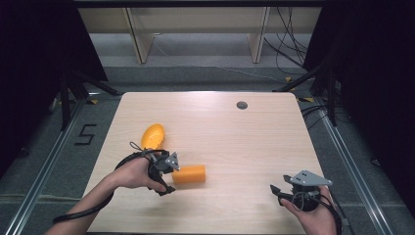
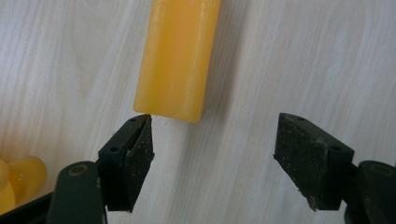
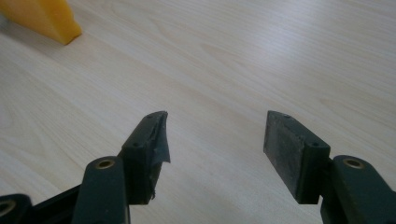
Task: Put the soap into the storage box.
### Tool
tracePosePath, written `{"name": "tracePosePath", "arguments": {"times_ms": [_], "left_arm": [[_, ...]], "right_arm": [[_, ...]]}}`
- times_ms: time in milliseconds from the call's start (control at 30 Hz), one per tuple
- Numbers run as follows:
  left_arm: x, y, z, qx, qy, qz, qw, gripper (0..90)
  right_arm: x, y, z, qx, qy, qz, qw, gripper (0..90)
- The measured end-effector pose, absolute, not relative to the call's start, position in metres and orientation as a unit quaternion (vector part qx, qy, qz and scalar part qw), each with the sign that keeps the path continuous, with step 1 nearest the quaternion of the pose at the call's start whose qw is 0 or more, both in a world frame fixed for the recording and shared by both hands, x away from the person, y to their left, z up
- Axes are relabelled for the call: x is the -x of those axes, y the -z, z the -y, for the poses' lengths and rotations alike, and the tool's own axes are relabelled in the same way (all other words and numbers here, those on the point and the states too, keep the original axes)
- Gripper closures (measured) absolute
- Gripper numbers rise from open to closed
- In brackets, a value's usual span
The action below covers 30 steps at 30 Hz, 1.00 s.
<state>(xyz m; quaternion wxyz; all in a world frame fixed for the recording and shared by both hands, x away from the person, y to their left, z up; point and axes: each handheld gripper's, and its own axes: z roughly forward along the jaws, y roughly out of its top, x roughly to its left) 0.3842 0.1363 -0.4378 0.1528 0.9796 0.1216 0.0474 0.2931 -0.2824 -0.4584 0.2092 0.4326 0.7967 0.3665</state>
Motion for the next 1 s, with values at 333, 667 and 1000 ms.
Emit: {"name": "tracePosePath", "arguments": {"times_ms": [333,667,1000], "left_arm": [[-0.395,0.434,-0.135,-0.978,-0.064,-0.127,0.15,26.2],[-0.405,0.443,-0.109,-0.983,-0.063,-0.096,0.144,23.5],[-0.412,0.453,-0.094,-0.986,-0.046,-0.078,0.14,30.1]], "right_arm": [[-0.293,0.458,0.283,-0.432,-0.365,-0.797,0.213,40.1],[-0.291,0.459,0.282,-0.447,-0.363,-0.792,0.202,40.0],[-0.293,0.461,0.283,-0.436,-0.358,-0.8,0.205,39.7]]}}
